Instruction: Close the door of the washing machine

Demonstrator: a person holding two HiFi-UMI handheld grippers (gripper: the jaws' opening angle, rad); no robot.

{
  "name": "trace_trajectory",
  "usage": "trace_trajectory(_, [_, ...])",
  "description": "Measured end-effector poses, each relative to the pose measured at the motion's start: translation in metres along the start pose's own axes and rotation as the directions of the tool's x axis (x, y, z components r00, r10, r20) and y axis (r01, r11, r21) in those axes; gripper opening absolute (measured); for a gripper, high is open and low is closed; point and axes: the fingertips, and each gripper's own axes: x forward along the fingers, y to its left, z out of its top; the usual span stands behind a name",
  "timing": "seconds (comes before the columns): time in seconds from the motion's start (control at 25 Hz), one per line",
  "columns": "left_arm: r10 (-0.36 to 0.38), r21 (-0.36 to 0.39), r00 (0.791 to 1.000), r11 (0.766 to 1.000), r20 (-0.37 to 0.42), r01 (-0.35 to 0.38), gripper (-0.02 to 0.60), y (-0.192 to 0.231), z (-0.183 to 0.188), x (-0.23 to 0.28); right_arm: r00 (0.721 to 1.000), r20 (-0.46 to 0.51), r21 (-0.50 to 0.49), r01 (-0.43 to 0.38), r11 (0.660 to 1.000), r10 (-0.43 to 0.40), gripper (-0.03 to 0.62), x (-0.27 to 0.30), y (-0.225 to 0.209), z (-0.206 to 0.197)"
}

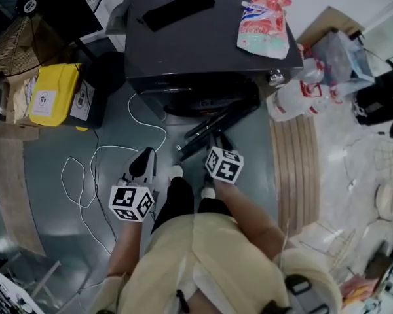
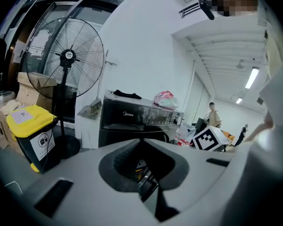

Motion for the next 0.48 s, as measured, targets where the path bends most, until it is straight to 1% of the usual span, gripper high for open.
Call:
trace_trajectory(0.2, [-0.029,0.014,1.0,0.999,-0.012,0.029,0.006,0.015,0.006,0.015,1.0,0.007,0.016,0.018,1.0,-0.018,0.155,0.009,0.012,0.006])
trace_trajectory(0.32, [-0.034,0.021,0.999,0.999,-0.02,0.034,0.006,0.024,0.009,0.022,1.0,0.009,0.029,0.024,0.999,-0.024,0.155,0.016,0.017,0.01])
trace_trajectory(0.48, [-0.032,0.013,0.999,0.999,-0.032,0.033,0.005,0.038,0.007,0.025,0.999,0.022,0.042,0.043,0.998,-0.043,0.155,0.023,0.022,0.017])
